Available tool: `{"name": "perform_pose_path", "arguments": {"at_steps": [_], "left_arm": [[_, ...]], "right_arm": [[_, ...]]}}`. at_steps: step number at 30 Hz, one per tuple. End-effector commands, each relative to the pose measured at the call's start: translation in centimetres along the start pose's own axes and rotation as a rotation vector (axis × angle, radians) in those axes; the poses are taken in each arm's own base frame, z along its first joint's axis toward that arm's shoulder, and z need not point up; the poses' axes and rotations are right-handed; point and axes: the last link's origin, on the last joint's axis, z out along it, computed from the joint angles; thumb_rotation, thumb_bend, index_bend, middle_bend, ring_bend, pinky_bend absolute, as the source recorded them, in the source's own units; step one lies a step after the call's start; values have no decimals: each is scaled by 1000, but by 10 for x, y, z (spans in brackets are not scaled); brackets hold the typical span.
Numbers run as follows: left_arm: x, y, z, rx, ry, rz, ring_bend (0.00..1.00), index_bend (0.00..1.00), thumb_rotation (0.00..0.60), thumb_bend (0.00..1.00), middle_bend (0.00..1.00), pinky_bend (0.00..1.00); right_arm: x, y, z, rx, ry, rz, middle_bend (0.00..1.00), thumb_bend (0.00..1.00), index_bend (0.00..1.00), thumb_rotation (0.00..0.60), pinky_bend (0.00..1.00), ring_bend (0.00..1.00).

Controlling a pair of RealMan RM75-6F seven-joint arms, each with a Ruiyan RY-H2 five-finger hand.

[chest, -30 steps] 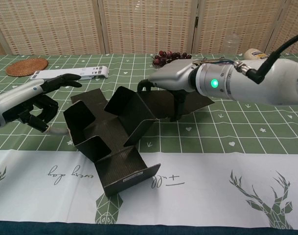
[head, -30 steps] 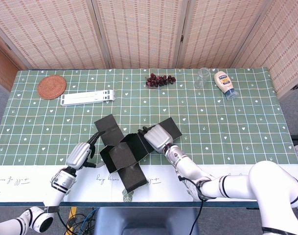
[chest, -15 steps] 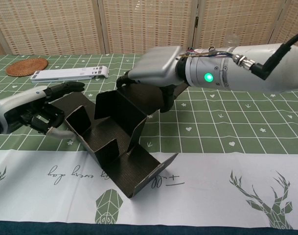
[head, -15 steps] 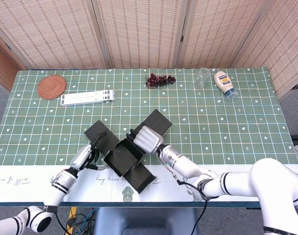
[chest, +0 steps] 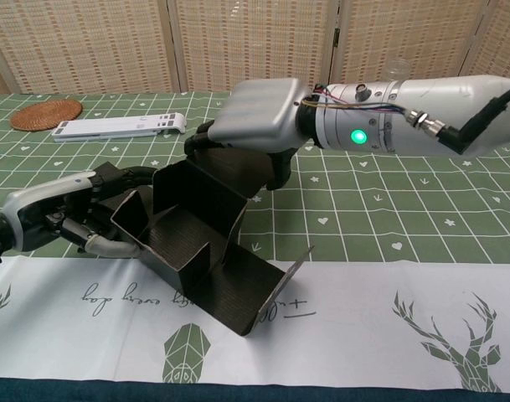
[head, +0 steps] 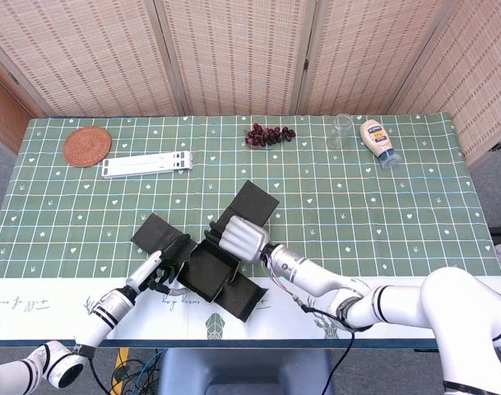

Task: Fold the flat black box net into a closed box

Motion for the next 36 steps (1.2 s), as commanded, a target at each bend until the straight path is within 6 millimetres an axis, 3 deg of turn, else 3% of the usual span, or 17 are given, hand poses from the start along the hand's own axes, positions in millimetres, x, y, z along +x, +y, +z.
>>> {"name": "perform_pose_path", "arguments": {"at_steps": [1,10,36], "left_arm": [[-2,-1,0,7,-24,-54,689,0,600,143,0,833],[-6,-3,5,28,-83,-192,679,0,600,142,0,837],[-20,-4,9,1,-170,-200,678,0,600,142,0,840]], "right_arm": [[-2,0,1,11,-3,4,328,418,322,600,1000,815],[-1,2,3,58,24,-38,333,434,325,600,1000,818],[-1,-2,10,176,109,-118,337,434,329,600,1000,818]]}}
